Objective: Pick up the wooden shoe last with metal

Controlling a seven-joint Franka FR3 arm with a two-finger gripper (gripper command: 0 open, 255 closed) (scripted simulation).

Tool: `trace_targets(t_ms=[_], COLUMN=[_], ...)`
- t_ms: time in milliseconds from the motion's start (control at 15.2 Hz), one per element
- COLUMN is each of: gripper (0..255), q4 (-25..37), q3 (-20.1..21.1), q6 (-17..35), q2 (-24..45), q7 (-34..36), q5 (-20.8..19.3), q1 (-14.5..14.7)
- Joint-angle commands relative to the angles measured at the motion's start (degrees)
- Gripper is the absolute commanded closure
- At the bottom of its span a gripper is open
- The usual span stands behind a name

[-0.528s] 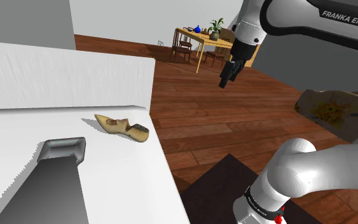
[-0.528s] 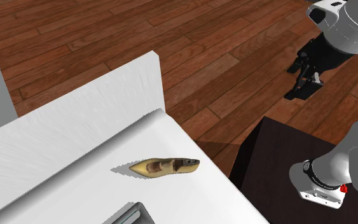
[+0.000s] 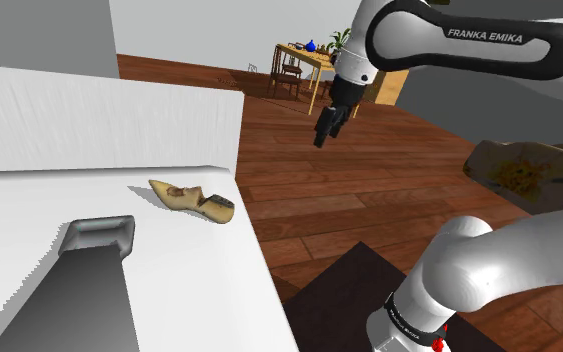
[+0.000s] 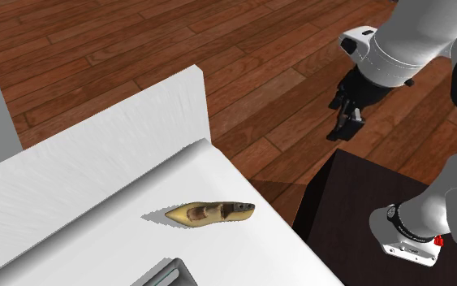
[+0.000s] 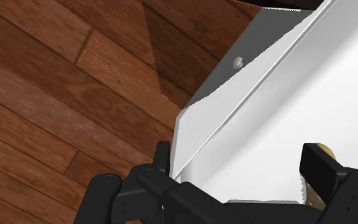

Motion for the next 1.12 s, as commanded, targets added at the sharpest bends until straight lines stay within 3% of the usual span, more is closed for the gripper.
trace_targets(t_ms=[0,528,1056], gripper=[0,0,0], q4=[0.4,3.9,11.5], q3=[0.0,0.3,1.4], q6=[2.6,12.5,19.1], q2=[3.1,17.2,31.9], q7=[-0.6,-4.0,-8.7], q5=[1.5,7.8,14.8], q1=[1.0,5.1,8.7])
